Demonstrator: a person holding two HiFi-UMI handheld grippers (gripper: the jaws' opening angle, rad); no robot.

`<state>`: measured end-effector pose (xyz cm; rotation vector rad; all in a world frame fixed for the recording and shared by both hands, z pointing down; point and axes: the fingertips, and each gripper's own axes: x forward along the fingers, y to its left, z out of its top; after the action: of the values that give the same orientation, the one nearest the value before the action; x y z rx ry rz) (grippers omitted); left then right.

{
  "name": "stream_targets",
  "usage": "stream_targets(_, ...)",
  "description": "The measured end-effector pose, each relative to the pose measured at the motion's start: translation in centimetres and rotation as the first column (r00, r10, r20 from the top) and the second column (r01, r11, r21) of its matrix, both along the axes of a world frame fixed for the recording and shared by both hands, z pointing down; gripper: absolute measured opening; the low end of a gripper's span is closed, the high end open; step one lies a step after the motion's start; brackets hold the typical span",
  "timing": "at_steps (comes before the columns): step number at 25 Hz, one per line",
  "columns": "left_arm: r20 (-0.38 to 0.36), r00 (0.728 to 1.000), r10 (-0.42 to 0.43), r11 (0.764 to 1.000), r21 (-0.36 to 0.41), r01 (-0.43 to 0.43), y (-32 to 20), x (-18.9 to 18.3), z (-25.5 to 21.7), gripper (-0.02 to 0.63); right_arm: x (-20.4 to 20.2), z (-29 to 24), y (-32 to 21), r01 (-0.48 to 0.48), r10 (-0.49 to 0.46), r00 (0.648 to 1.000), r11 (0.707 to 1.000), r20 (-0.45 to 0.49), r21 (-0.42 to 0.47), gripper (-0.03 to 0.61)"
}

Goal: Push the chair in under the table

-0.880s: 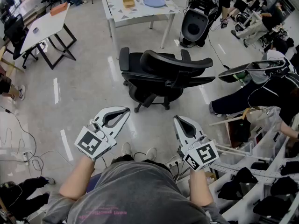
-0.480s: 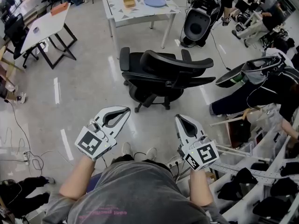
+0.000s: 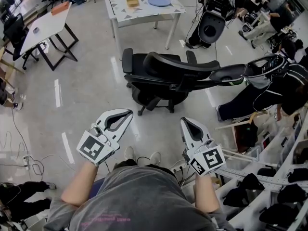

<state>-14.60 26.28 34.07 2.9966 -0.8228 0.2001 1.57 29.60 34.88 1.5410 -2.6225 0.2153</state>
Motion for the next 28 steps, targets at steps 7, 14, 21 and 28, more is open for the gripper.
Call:
stream_targets(7,0.004,1.000,0.003,1.000,0.000,-0.003,-0.08,0.04,0.38,0.038,-0.04,0.11,-0.13,0.001,-0.001,1.000,1.000,-0.001,0.003,0.003)
stream_targets(14,0.002,1.000,-0.004,1.000,0.000,0.004,-0.32,0.12,0.14,0.067,0.18,-0.27,-0.34,-0.006,0.006,1.000,1.000,-0.003,0.009,0.005)
stream_targets(21,0.002,1.000,-0.014,1.000,-0.002,0.014,-0.45,-0.02,0.28,0.104,0.24,-0.30,-0.41,-0.016,0.016,1.000,1.000,0.000,0.010,0.041)
stream_targets(28,0.005,1.000,-0.023,1.000,-0.002,0.023,-0.81,0.06,0.41,0.150,0.38,-0.24,-0.61,-0.015,0.015,1.000,1.000,0.007,0.007,0.087)
